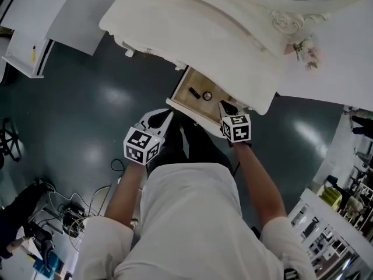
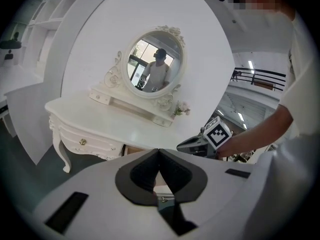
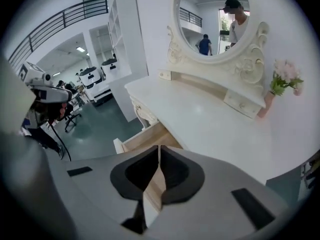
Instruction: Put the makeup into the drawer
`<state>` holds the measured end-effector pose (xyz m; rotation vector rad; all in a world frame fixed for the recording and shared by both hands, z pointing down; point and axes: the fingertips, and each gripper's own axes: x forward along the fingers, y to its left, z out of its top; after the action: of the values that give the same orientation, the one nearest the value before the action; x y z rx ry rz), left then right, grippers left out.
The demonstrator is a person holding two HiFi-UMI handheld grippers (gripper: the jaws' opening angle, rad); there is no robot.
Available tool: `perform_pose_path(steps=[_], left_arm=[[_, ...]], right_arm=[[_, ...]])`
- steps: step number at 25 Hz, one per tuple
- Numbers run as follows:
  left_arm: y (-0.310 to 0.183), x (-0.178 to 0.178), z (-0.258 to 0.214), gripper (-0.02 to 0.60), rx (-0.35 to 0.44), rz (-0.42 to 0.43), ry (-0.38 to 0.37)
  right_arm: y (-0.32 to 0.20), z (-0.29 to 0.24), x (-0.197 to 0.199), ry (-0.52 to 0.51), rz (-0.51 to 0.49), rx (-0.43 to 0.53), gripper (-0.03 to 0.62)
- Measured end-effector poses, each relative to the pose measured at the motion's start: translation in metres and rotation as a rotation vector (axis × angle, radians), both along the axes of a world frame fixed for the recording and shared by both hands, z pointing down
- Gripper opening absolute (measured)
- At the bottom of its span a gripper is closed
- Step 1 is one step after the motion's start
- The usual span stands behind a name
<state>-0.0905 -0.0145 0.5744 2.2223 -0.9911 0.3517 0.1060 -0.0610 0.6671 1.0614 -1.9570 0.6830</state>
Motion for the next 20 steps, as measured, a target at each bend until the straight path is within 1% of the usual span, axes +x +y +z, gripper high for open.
perform_pose_path(steps=[3,7,12,15,20], left_arm=[[0.006,0.008,-0.009,0.015,0.006,0.017,-0.006],[0.006,0.022,-0.029,0.015,0.024,0.020,-0.002],[0.006,0.041,-0.054,0.015,0.050,0.018,0.003],[0.005,0.055,-0.073,0.015,0.082,0.004,0.012],[0.008,0.070,-0.109,0.015,0.150,-0.051,0.026]], right_arm=[[0.004,-0.032,0.017,-0.022,0.029,0.060,0.035],[0.007,-0.080,0.041,-0.055,0.046,0.153,0.029],[0.016,-0.136,0.064,-0.130,0.067,0.270,0.028],[0.026,-0.162,0.079,-0.166,0.075,0.330,0.028],[0.044,-0.194,0.104,-0.219,0.074,0.392,0.028]])
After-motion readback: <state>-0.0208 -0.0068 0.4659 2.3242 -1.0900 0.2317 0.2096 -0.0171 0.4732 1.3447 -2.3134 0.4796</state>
